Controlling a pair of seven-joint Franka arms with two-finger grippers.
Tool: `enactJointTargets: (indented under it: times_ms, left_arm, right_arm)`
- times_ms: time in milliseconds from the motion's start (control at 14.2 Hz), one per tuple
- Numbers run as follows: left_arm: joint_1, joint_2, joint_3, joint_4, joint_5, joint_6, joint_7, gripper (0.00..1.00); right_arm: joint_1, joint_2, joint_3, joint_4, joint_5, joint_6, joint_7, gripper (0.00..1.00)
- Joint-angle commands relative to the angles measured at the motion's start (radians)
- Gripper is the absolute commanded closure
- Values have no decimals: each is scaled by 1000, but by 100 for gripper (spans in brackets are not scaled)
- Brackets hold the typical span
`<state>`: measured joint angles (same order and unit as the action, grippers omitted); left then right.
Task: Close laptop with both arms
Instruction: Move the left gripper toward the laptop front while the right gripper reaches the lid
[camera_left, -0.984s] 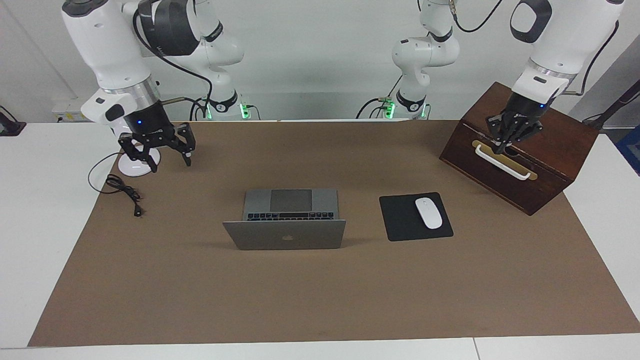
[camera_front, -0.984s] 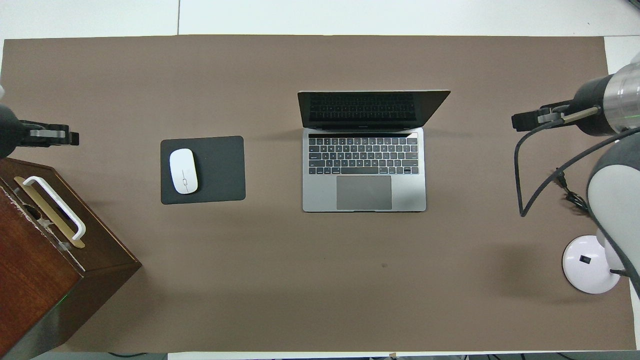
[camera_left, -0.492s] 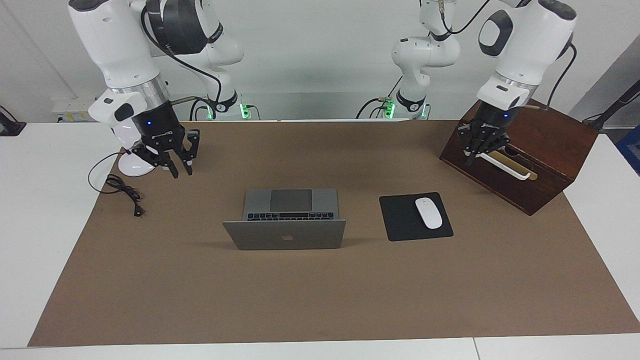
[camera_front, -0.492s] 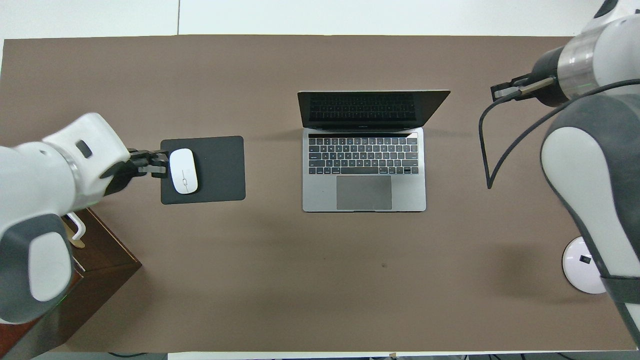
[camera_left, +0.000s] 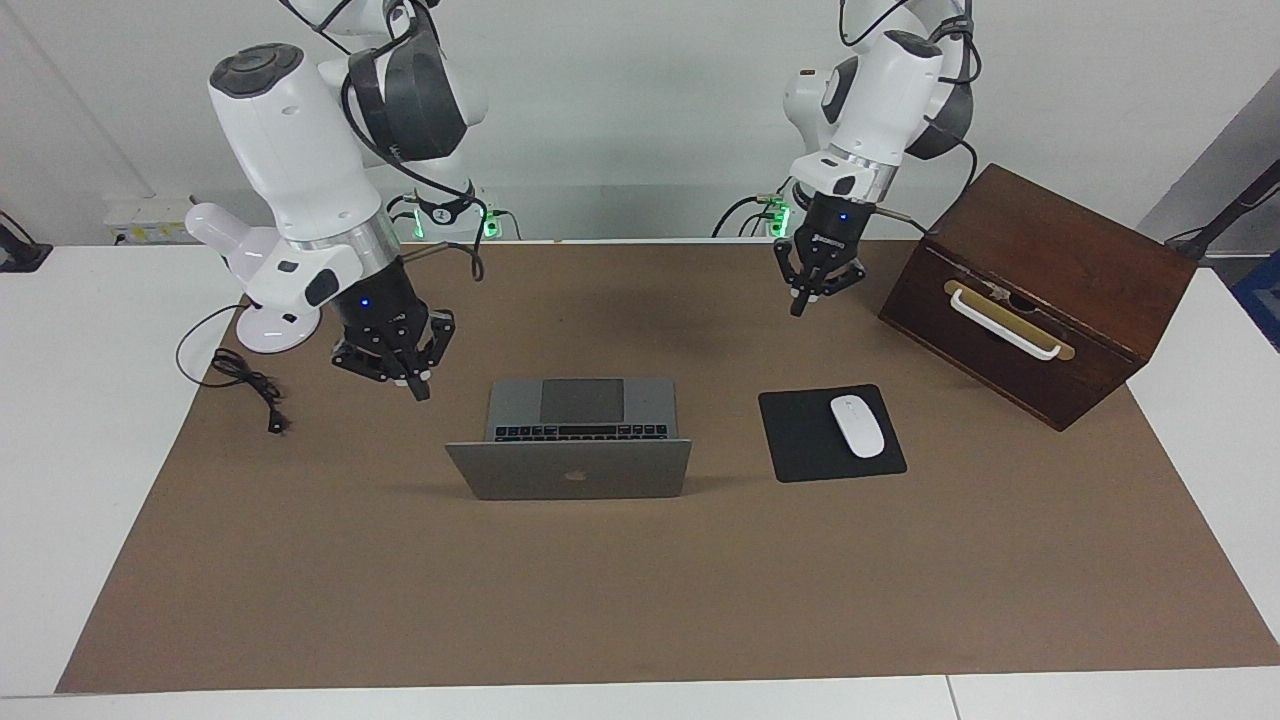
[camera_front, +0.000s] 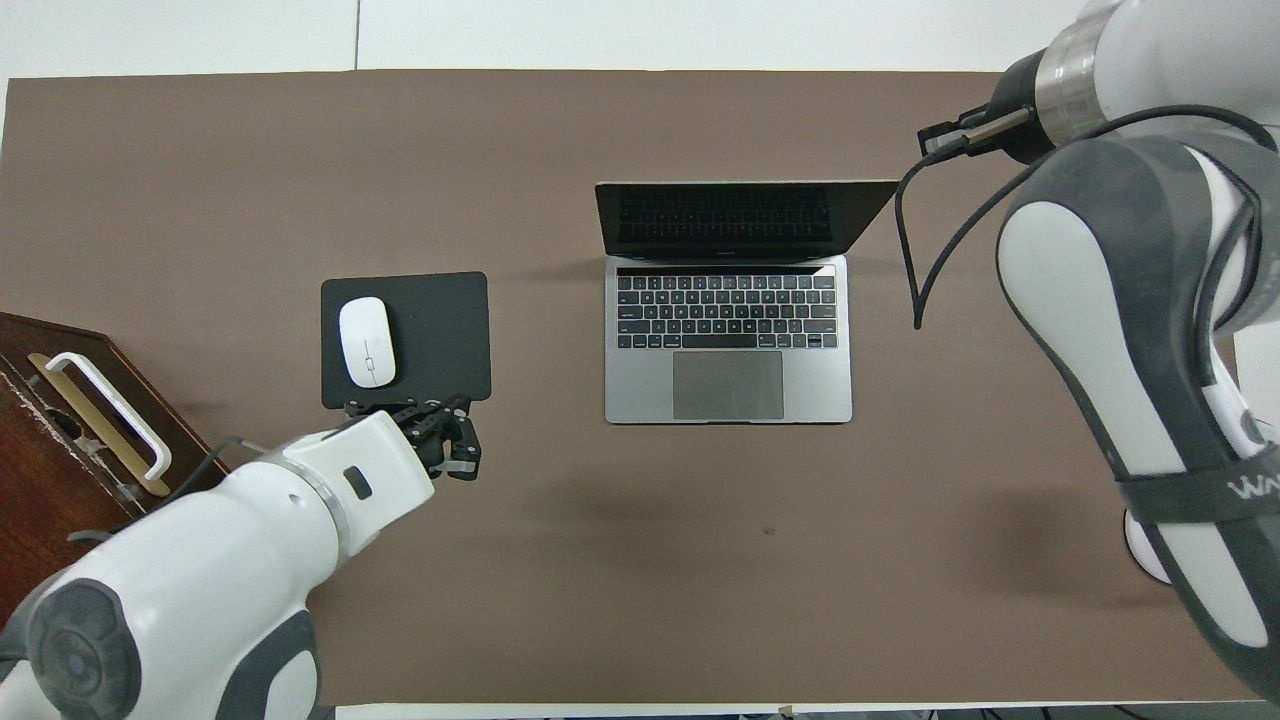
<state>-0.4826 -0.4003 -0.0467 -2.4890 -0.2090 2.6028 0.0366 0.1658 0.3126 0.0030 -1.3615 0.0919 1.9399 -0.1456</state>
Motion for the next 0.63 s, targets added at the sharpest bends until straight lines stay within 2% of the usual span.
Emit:
enactJointTargets:
  times_ms: [0, 211, 562]
  left_arm:
    - [-74, -28, 16, -60, -20, 113, -12, 100]
    - [-129, 18, 16, -90, -20, 259, -12, 100]
    - [-215, 159, 16, -91, -20, 466, -4, 100]
  right_arm:
    - [-8, 106, 18, 130, 3, -7, -23, 100]
    - [-5, 170, 20, 194, 3, -4, -20, 100]
    - [3, 233, 32, 202, 11, 77, -17, 100]
